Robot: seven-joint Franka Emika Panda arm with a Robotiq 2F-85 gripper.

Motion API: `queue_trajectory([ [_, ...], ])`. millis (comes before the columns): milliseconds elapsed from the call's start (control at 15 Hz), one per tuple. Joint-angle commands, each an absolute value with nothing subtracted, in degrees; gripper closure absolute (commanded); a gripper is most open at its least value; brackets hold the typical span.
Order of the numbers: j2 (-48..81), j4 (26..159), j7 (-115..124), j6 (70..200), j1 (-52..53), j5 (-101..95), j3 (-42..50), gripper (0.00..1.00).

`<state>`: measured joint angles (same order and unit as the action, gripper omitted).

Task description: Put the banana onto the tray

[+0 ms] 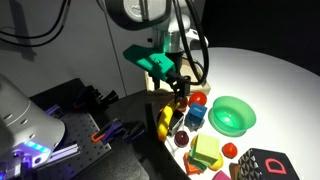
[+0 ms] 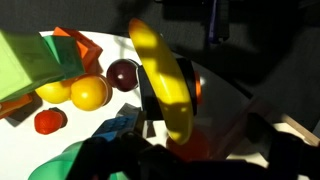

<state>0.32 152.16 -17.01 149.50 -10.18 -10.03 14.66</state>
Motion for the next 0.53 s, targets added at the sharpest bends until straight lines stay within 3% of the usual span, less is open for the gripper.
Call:
queue_trajectory([
  [0,3.62,151.61,-16.84,152.91,-11.55,-11.51,14.28,0.0],
  [467,8.92,150.69,-17.41,156.78,-11.98,-11.13,14.21,0.0],
])
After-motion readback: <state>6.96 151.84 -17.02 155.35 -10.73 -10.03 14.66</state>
